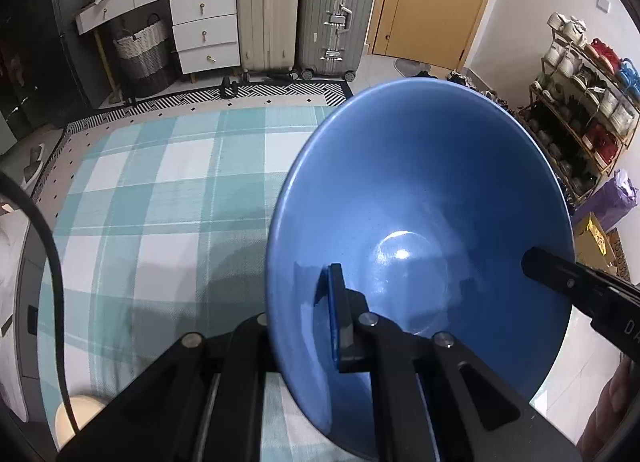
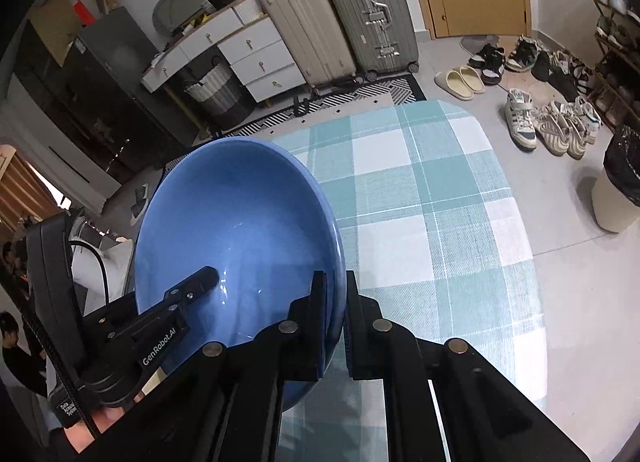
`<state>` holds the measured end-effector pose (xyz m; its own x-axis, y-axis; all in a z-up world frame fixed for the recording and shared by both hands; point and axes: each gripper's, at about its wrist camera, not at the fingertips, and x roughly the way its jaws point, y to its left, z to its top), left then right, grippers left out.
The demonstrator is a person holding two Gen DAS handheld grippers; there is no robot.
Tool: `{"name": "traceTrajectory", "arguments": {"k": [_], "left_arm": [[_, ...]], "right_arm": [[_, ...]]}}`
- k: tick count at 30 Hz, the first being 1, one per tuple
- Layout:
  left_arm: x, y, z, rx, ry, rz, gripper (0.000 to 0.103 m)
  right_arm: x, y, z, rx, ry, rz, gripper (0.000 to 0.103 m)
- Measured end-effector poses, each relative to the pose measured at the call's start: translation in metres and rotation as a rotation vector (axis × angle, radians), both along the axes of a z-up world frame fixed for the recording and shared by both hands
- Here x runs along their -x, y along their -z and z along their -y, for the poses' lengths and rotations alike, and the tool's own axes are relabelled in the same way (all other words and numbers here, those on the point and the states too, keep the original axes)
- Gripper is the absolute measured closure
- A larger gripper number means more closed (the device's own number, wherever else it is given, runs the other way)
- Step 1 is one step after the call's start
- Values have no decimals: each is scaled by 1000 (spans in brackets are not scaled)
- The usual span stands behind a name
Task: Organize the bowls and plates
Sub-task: 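Close the right gripper on the bowl rim while the left gripper holds it, then lift the bowl with both grippers and carry it over the nested bowls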
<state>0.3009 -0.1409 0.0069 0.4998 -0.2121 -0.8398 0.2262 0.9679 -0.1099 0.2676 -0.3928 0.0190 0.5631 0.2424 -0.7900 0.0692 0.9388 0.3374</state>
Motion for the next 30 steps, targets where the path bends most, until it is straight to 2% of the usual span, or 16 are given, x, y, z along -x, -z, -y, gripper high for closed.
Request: {"name": "traceTrajectory", "arguments": {"k": [18, 25, 30], "left_arm": [[78, -52, -13, 14, -10, 25, 96], [118, -76, -15, 18, -6, 49, 97], [144, -83, -19, 26, 4, 59, 97]], "right_arm": [[87, -53, -19, -15, -11, 68, 96], [134, -76, -20, -21, -7, 118, 96], [166, -83, -24, -22, -8, 139, 96]]}}
